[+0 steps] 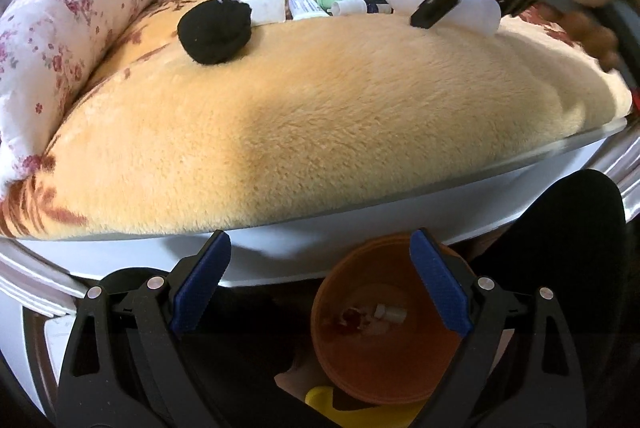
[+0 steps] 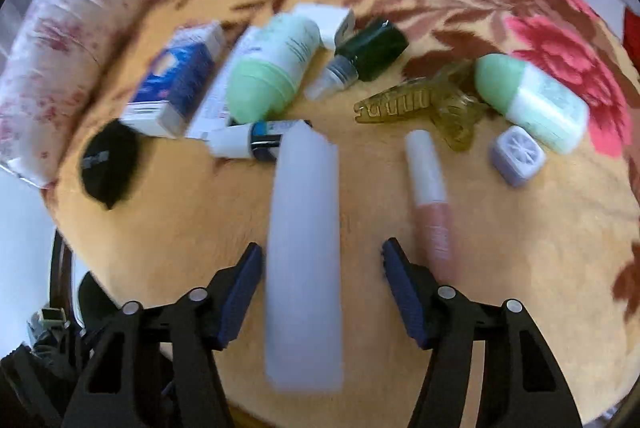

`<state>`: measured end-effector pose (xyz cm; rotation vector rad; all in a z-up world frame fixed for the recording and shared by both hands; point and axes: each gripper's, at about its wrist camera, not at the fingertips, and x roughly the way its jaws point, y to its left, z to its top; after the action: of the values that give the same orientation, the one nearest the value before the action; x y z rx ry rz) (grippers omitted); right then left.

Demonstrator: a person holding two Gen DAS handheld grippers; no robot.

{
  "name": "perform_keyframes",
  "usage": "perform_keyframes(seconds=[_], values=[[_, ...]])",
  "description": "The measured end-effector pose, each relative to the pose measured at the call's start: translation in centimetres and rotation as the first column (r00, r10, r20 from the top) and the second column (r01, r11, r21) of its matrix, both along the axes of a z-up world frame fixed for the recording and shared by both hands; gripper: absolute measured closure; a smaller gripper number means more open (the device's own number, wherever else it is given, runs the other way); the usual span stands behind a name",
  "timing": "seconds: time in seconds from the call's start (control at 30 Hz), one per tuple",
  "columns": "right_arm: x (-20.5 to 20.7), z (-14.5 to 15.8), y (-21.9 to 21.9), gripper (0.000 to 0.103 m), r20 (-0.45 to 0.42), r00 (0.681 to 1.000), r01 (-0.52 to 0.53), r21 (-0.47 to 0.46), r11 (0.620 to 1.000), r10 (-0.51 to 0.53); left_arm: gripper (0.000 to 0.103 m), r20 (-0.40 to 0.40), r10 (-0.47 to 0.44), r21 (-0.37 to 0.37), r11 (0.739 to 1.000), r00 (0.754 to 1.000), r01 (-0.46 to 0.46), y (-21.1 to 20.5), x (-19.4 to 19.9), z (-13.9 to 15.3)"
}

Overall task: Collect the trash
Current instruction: 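Grasp the white cylindrical bottle with the right gripper while the left grasps the black knit ball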

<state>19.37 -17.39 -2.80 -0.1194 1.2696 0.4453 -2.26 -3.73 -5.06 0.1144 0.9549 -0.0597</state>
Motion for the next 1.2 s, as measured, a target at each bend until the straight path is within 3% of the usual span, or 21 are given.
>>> perform_keyframes(seconds=[0.27,0.33,0.4,0.47,0.67,0.83,0.93,1.07,1.2], values=[[0.9,0.1,1.7,0.057,-0.039,0.998,-0.052,-0.086,0.995,0.048,0.014,-0.025,0.002,-0.041,0.999,1.000,-0.003,0.5,0.0,-0.4],[0.8,0.3,1.6,0.062,-0.030,0.999,-0.043,-0.084,0.995,0.041,0.014,-0.025,0.002,-0.046,0.999,1.000,-0.003,0.7,0.1,-0.4],[0.2,0.6,1.0,0.079,0.004,1.000,-0.023,-0.069,0.997,0.024,0.014,-0.016,0.005,-0.042,0.999,1.000,-0.006,0.5,-0.3,-0.1],[-0.5,0.9,0.2,0.082,0.028,1.000,-0.005,-0.016,1.000,0.005,0.014,-0.009,0.011,-0.035,0.999,1.000,-0.011,0.5,-0.6,0.0],[-5.4,2.3,-3.1,0.083,0.115,0.991,0.052,0.159,0.986,-0.071,0.014,0.016,0.024,-0.019,1.000,1.000,-0.024,0.4,-1.6,0.7],[-10.4,3.9,-6.1,0.083,0.239,0.956,0.108,0.257,0.960,-0.172,0.014,0.060,0.018,0.012,1.000,0.998,-0.018,-0.4,-2.1,2.2],[-13.3,4.2,-8.1,0.082,0.261,0.938,0.130,0.348,0.929,-0.229,0.014,0.080,0.015,0.002,1.000,0.997,-0.016,-0.3,-1.2,3.5],[-15.9,3.2,-9.7,0.082,0.251,0.926,0.159,0.415,0.896,-0.281,0.014,0.123,0.048,-0.006,0.999,0.991,-0.047,0.5,1.8,5.4],[-17.0,1.8,-10.4,0.081,0.244,0.922,0.178,0.420,0.890,-0.300,0.014,0.183,0.093,-0.009,0.996,0.979,-0.093,2.4,6.8,7.3]])
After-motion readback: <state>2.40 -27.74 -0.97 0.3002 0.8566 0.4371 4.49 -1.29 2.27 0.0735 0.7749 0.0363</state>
